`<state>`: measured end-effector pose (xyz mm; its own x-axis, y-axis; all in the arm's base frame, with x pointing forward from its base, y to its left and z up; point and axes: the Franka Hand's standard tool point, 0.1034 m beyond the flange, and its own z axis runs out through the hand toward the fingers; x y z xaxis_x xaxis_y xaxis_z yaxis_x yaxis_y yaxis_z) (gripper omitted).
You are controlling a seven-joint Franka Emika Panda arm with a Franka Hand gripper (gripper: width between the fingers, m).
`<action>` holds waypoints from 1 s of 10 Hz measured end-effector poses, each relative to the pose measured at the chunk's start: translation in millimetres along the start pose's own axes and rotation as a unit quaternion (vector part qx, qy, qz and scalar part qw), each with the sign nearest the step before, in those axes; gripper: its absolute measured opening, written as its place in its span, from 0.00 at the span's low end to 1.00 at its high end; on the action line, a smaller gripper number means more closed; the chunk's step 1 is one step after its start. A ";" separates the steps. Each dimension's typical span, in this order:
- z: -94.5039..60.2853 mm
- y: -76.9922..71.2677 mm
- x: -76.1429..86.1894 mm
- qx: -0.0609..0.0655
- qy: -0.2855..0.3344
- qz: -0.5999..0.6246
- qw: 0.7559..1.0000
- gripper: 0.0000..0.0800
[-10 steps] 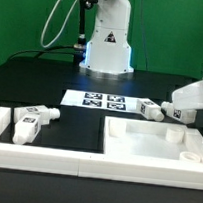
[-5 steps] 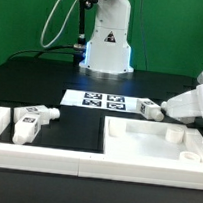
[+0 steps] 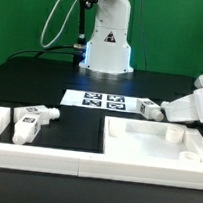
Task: Assemble one leg
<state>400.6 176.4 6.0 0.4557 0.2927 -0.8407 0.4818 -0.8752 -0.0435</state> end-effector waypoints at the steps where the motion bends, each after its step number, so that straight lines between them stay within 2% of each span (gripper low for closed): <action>1: 0.2 0.1 0.1 0.000 0.000 0.000 1.000 0.45; 2: -1.1 0.5 -0.1 0.000 0.001 0.000 1.000 0.36; 3: -15.7 4.1 -9.1 0.001 -0.003 0.000 1.000 0.36; 4: -39.3 11.0 -26.3 0.019 -0.012 0.005 1.000 0.36; 5: -66.7 24.6 -41.8 0.035 -0.018 0.015 0.999 0.36; 6: -88.5 41.8 -49.0 0.055 0.001 0.027 0.998 0.36; 7: -105.5 61.9 -52.2 0.070 0.044 0.029 0.996 0.36; 8: -117.5 82.4 -54.8 0.075 0.100 0.043 0.991 0.36; 10: -117.4 81.7 -51.0 0.064 0.179 0.051 0.980 0.36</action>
Offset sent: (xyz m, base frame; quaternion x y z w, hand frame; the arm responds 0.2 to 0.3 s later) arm 0.0438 0.0011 0.0868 0.1241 -0.0025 0.0239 0.9920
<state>504.6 135.2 108.7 0.7411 0.2974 -0.6019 0.3324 -0.9415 -0.0559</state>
